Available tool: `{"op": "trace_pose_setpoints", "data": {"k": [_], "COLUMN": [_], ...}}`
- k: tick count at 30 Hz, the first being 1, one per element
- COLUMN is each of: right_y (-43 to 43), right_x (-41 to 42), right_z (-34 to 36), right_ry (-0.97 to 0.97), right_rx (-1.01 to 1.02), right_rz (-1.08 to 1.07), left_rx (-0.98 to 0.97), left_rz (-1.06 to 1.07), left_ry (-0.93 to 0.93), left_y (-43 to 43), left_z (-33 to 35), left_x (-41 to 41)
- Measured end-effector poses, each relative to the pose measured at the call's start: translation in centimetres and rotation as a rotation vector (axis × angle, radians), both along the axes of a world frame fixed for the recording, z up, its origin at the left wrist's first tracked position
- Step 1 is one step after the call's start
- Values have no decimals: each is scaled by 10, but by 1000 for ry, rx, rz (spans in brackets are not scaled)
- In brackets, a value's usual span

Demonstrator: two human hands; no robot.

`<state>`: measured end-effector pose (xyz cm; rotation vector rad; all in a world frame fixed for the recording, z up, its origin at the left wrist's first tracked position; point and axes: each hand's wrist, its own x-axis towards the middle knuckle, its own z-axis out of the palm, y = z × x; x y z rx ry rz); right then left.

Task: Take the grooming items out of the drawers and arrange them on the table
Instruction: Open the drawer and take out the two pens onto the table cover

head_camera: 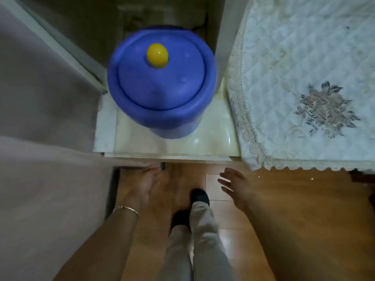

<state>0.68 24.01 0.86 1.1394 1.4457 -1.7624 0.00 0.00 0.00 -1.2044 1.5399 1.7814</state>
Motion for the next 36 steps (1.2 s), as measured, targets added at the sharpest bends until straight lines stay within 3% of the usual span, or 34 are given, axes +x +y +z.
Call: {"op": "trace_pose_setpoints", "data": {"k": [5,8,15,17,19,22,26,28,30,32,36], "right_y": [-7,-11,-18,-21,-25,-32,-39,-37,-32,-28,-26], "right_x": [-8,-6,15,31,45,60,60,46,34,32,51], "right_z": [-22,-22,-8,3,19,58,106,107,97,87,84], "right_ry": [66,108,85,82,63,120,605,751,752,713,731], "right_rx": [-113,-159,-123,-103,-35,182,610,872,995,1025,1017], "right_rz": [-233,-244,-286,-259,-155,161,433,545,675,788,813], "left_rx": [120,189,180,166,6,-368,-787,-919,-964,-1003,-961], "left_rz": [157,140,166,80,-89,-356,-591,-726,-893,-1001,-990], "left_ry": [98,158,95,75,115,419,885,884,781,760,733], "left_y": [-14,-21,-25,-30,-33,-37,-42,-44,-45,-46,-45], "left_z": [-23,-30,-12,-3,12,47,93,96,90,85,95], "left_x": [-10,-3,16,32,52,76,68,50,39,39,52]}}
